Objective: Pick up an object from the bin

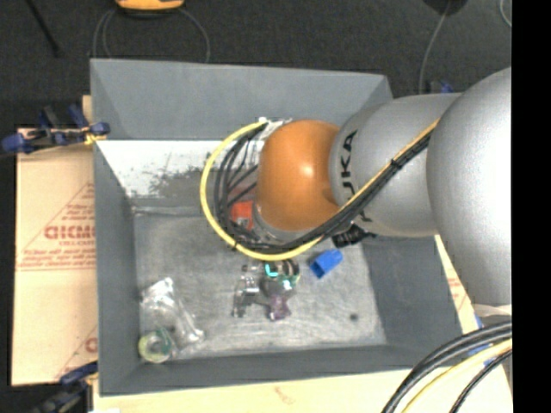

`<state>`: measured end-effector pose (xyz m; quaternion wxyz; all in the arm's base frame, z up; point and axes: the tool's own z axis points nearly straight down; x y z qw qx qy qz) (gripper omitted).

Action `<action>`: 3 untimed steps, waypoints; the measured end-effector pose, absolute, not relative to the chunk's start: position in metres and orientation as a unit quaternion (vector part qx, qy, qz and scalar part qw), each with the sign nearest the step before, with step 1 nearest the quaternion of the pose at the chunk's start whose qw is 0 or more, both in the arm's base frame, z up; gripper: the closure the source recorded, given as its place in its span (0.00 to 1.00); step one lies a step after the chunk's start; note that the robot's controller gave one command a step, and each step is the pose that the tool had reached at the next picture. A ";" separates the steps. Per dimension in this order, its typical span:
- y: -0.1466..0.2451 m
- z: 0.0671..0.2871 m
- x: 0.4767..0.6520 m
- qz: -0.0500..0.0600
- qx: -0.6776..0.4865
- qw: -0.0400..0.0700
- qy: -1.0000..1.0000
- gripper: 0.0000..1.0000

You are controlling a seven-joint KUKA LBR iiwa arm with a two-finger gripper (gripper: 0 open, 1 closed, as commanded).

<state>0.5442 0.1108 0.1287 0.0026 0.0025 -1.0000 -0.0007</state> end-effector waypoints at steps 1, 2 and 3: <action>0.038 0.093 0.498 0.002 0.056 0.002 -0.998 0.00; -0.003 0.073 0.507 -0.001 0.107 -0.005 -0.994 0.00; 0.007 0.238 0.505 0.001 0.320 -0.004 -0.948 0.00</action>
Offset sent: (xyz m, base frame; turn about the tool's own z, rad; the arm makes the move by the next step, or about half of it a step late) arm -0.0443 -0.0683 -0.0335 -0.1119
